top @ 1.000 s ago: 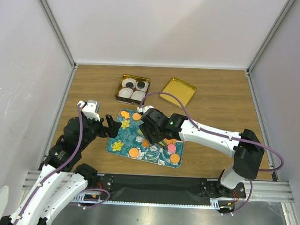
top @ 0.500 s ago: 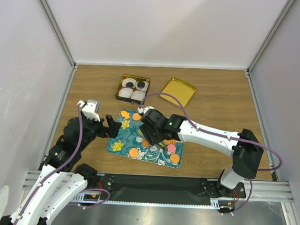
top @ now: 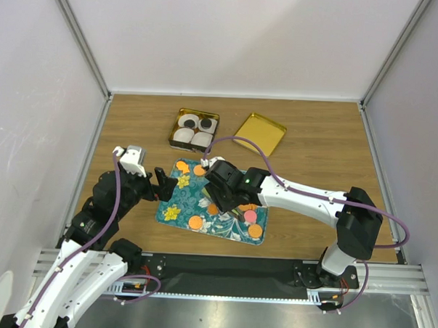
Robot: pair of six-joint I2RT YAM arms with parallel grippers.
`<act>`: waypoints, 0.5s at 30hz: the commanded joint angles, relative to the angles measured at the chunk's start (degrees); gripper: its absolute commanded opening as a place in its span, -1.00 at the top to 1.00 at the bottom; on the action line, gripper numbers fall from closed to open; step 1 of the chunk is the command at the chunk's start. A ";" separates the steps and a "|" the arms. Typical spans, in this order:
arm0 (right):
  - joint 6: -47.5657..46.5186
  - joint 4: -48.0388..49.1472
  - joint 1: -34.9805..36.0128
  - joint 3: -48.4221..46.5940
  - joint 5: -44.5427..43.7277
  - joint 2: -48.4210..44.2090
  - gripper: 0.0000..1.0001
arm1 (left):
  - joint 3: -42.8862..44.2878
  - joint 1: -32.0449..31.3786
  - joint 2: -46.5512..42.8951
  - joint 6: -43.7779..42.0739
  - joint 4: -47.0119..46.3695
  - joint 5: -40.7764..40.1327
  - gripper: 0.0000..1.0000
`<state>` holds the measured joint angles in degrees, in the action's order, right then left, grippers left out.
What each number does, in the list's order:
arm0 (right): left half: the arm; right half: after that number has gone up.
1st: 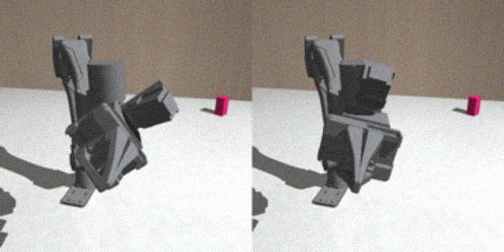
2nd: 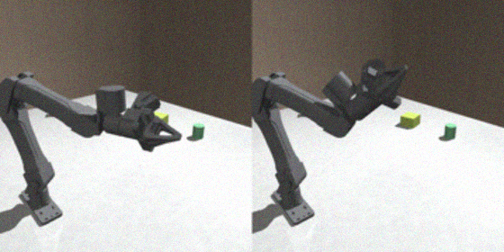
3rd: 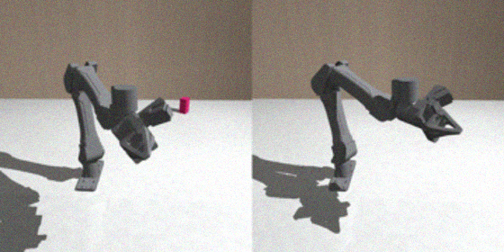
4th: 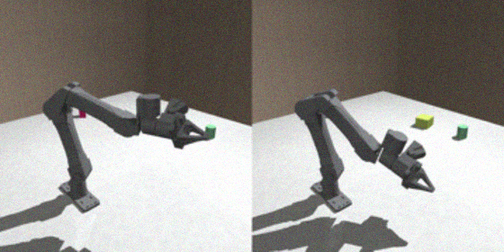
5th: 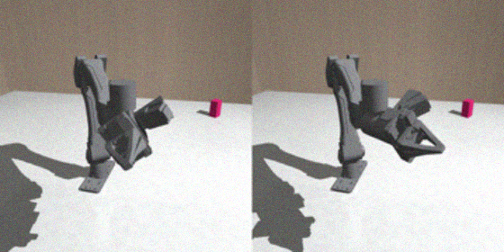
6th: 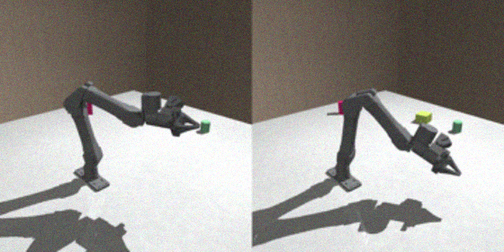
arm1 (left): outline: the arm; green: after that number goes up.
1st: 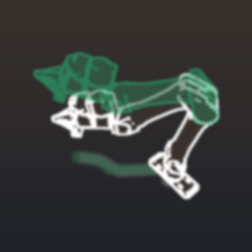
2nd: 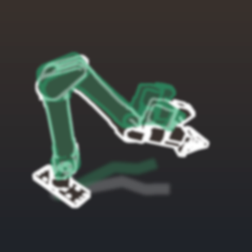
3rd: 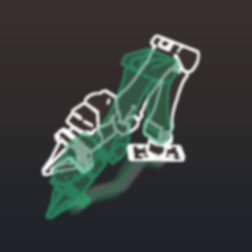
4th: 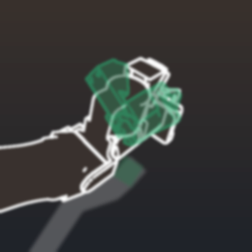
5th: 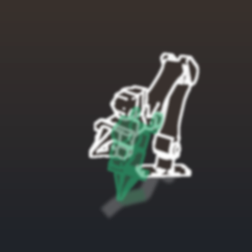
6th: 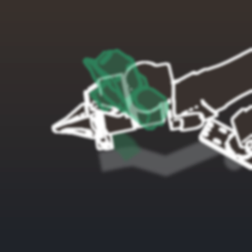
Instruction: Pack the cookies
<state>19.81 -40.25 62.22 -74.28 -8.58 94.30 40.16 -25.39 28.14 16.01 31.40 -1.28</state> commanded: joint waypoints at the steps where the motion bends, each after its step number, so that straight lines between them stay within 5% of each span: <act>1: 0.23 0.44 0.36 -0.60 -0.21 -0.34 0.09 | -0.08 -0.28 0.34 -0.54 -1.60 0.14 -1.00; 7: -1.00 -1.23 -0.25 -3.67 -1.35 -1.84 0.32 | -0.08 -0.28 0.07 -0.54 -1.43 -0.21 -0.99; 15: -3.73 0.69 -6.13 -11.84 0.49 -1.58 0.34 | -0.08 -0.28 -0.02 -0.54 -1.43 -0.39 -0.99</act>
<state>17.98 -42.35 58.48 -80.49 -8.38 94.28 40.16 -25.39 28.12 16.01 31.40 -1.30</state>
